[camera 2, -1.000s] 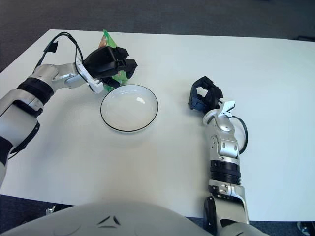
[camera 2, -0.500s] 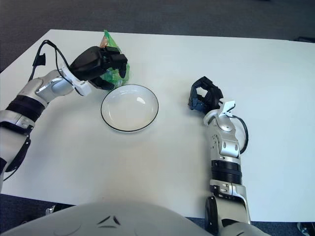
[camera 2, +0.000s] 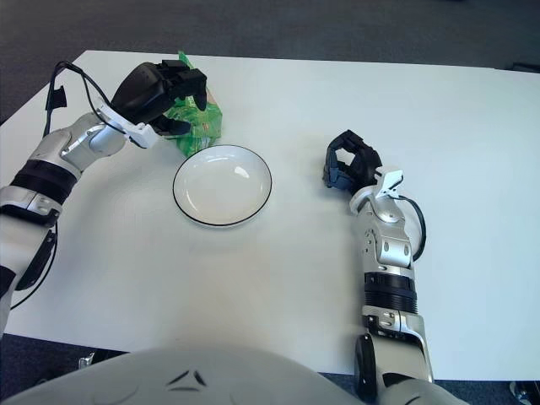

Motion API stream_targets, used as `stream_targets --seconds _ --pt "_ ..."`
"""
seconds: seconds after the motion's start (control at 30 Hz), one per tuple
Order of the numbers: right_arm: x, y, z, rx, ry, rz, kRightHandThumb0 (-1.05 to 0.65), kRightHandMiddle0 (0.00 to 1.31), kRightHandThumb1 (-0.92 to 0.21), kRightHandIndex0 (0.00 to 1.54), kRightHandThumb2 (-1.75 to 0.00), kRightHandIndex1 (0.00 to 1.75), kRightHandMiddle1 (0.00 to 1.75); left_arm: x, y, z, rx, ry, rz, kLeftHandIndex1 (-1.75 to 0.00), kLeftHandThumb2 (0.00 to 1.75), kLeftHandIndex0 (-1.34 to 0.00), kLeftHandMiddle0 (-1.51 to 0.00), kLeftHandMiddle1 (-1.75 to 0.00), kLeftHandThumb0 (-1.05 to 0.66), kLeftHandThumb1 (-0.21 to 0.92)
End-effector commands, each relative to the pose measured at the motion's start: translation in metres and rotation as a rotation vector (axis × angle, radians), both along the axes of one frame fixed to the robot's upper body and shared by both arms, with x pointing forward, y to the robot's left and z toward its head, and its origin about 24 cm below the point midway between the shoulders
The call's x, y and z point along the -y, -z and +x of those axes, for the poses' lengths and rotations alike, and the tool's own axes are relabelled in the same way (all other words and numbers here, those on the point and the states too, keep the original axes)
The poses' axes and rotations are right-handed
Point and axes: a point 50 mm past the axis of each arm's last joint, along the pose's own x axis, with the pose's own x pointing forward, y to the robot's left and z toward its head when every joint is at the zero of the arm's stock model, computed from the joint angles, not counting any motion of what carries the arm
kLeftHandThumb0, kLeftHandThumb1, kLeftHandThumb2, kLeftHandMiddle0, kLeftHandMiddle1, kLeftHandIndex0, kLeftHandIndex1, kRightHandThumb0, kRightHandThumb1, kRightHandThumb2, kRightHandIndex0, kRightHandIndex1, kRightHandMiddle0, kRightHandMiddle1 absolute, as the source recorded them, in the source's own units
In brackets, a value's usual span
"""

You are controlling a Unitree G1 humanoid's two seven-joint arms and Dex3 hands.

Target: Put the snack into the plate.

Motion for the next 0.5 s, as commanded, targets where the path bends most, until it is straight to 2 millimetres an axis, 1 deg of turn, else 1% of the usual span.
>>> stream_targets --seconds 0.0,0.03,0.07,0.1,0.13,0.2,0.23,0.27,0.3,0.33,0.4,0.43,0.47 --pt "0.002 0.035 -0.013 -0.162 0.010 0.021 -0.47 0.57 -0.38 1.27 -1.25 1.75 1.75 -0.008 -0.021 0.016 0.037 -0.088 0.097 -1.74 0.76 -0.26 -0.28 -1.52 -0.21 0.73" --pt "0.002 0.035 -0.013 -0.163 0.009 0.020 -0.47 0.57 -0.38 1.27 -1.25 1.75 1.75 -0.009 -0.022 0.018 0.034 -0.094 0.124 -1.67 0.77 -0.21 -0.24 -1.48 -0.26 0.70" --pt "0.002 0.035 -0.013 -0.164 0.008 0.019 -0.47 0.57 -0.37 1.27 -1.25 1.75 1.75 -0.010 -0.024 0.019 0.027 -0.095 0.178 -1.57 0.84 -0.13 -0.20 -1.40 -0.33 0.62" --pt "0.002 0.035 -0.013 -0.165 0.008 0.019 -0.47 0.57 -0.37 1.27 -1.25 1.75 1.75 -0.010 -0.025 0.020 0.022 -0.096 0.217 -1.44 0.90 -0.08 -0.14 -1.29 -0.38 0.53" --pt "0.002 0.035 -0.013 -0.165 0.008 0.018 -0.47 0.57 -0.37 1.27 -1.25 1.75 1.75 -0.011 -0.026 0.021 0.017 -0.099 0.258 -1.40 0.92 -0.07 -0.12 -1.24 -0.39 0.50" --pt "0.002 0.035 -0.013 -0.166 0.007 0.017 -0.47 0.57 -0.37 1.27 -1.25 1.75 1.75 -0.013 -0.027 0.023 0.013 -0.104 0.313 -1.24 0.97 -0.03 -0.06 -1.10 -0.43 0.43" --pt "0.002 0.035 -0.013 -0.165 0.007 0.017 -0.47 0.57 -0.37 1.27 -1.25 1.75 1.75 -0.014 -0.027 0.023 0.012 -0.104 0.334 -1.20 0.97 -0.02 -0.05 -1.07 -0.43 0.41" --pt "0.002 0.035 -0.013 -0.165 0.007 0.017 -0.47 0.57 -0.37 1.27 -1.25 1.75 1.75 -0.015 -0.027 0.023 0.015 -0.107 0.365 -1.15 0.98 -0.01 -0.05 -0.98 -0.45 0.37" --pt "0.002 0.035 -0.014 -0.165 0.006 0.017 -0.47 0.57 -0.37 1.27 -1.25 1.75 1.75 -0.016 -0.026 0.024 0.018 -0.109 0.387 -1.08 0.98 -0.01 -0.04 -0.92 -0.46 0.36" --pt "0.002 0.035 -0.014 -0.165 0.005 0.017 -0.47 0.57 -0.37 1.27 -1.25 1.75 1.75 -0.017 -0.025 0.024 0.032 -0.115 0.433 -1.05 0.98 -0.01 -0.04 -0.87 -0.46 0.33" --pt "0.002 0.035 -0.014 -0.166 0.002 0.017 -0.47 0.57 -0.37 1.27 -1.25 1.75 1.75 -0.018 -0.022 0.025 0.066 -0.119 0.517 -0.86 0.96 0.00 -0.02 -0.71 -0.49 0.33" --pt "0.001 0.035 -0.014 -0.166 0.001 0.017 -0.47 0.57 -0.37 1.27 -1.25 1.75 1.75 -0.018 -0.022 0.025 0.076 -0.118 0.537 -0.81 0.95 0.00 -0.01 -0.65 -0.50 0.33" --pt "0.001 0.035 -0.014 -0.167 0.000 0.018 -0.47 0.57 -0.37 1.27 -1.25 1.75 1.75 -0.017 -0.021 0.026 0.095 -0.117 0.576 -0.79 0.95 0.00 -0.01 -0.64 -0.51 0.33"
